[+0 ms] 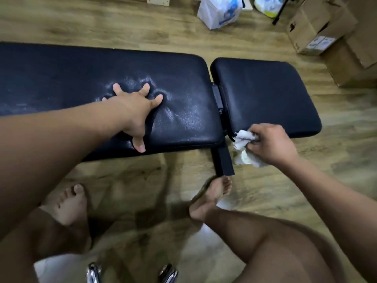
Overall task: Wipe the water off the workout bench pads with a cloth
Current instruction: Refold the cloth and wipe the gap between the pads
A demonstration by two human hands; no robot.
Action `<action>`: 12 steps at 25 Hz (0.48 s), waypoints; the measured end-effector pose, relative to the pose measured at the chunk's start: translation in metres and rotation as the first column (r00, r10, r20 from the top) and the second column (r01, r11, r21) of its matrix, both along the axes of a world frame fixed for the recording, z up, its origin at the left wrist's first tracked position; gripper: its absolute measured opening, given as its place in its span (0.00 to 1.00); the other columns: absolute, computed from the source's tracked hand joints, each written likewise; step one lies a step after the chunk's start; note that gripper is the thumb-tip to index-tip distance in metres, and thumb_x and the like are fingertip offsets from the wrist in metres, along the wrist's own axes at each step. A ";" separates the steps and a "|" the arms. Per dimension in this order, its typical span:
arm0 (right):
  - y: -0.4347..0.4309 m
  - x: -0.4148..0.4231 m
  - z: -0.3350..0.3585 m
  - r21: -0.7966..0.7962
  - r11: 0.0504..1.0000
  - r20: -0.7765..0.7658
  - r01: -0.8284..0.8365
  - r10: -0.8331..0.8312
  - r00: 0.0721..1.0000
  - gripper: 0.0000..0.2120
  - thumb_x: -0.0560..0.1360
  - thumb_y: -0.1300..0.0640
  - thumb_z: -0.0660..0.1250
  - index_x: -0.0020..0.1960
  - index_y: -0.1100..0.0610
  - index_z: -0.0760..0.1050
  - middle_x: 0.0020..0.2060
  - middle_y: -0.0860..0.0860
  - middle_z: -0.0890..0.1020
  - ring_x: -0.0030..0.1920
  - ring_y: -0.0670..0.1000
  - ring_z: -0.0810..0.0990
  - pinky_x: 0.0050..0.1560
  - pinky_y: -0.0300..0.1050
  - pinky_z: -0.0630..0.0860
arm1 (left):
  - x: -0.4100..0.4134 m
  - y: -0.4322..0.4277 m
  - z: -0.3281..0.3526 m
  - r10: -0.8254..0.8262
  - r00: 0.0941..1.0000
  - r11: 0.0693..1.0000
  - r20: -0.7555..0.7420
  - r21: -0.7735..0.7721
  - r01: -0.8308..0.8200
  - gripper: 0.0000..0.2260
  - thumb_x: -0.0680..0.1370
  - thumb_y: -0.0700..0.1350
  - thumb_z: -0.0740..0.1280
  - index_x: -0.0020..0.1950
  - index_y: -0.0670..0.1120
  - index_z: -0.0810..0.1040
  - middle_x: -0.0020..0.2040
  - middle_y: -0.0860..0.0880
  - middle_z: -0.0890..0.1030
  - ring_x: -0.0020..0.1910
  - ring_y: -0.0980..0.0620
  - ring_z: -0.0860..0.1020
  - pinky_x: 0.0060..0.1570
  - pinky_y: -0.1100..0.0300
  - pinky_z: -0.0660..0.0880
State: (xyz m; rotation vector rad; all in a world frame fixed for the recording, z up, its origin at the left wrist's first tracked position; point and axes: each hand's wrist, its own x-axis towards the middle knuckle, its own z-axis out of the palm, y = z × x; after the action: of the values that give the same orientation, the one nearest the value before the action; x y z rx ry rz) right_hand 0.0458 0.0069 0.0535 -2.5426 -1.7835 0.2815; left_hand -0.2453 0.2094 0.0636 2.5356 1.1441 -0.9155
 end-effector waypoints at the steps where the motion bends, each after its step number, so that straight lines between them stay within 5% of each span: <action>1: 0.000 -0.003 0.000 0.032 0.999 -0.031 -0.023 0.024 0.999 0.08 0.65 0.58 0.73 0.43 0.55 0.79 0.36 0.53 0.79 0.41 0.59 0.79 0.41 0.51 0.76 | -0.001 0.000 0.001 -0.011 1.000 1.000 0.004 0.012 0.011 0.72 0.49 0.65 0.81 0.77 0.59 0.33 0.79 0.46 0.34 0.78 0.35 0.53 0.69 0.27 0.53; 5: 0.032 -0.016 -0.005 0.104 0.994 0.001 -0.021 0.021 1.000 0.11 0.68 0.46 0.71 0.44 0.52 0.76 0.40 0.52 0.80 0.44 0.58 0.79 0.40 0.49 0.74 | -0.001 -0.003 0.007 -0.048 0.999 0.997 -0.007 0.065 0.048 0.69 0.52 0.63 0.81 0.78 0.56 0.36 0.79 0.43 0.35 0.78 0.40 0.55 0.73 0.33 0.48; 9: 0.085 -0.021 -0.007 0.133 0.982 0.033 0.131 -0.136 0.990 0.12 0.72 0.47 0.66 0.51 0.52 0.72 0.49 0.53 0.78 0.49 0.61 0.79 0.40 0.47 0.68 | 0.004 -0.010 0.015 -0.012 0.999 0.996 -0.035 0.088 0.015 0.68 0.53 0.62 0.82 0.78 0.59 0.35 0.80 0.47 0.36 0.76 0.32 0.55 0.74 0.40 0.53; 12: 0.038 -0.024 -0.012 0.108 0.994 0.032 0.014 -0.017 0.999 0.17 0.73 0.40 0.65 0.51 0.52 0.71 0.48 0.52 0.77 0.48 0.60 0.79 0.41 0.49 0.68 | 0.006 -0.017 0.021 0.010 0.997 0.998 -0.080 0.069 -0.004 0.69 0.52 0.63 0.82 0.77 0.61 0.34 0.80 0.50 0.36 0.74 0.31 0.56 0.72 0.40 0.58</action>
State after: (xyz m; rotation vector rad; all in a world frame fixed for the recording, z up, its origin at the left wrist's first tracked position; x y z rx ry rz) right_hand 0.0214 0.0445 0.0415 -2.4998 -1.7384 0.1402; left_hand -0.2393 0.1927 0.0849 2.5684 1.2278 -1.0013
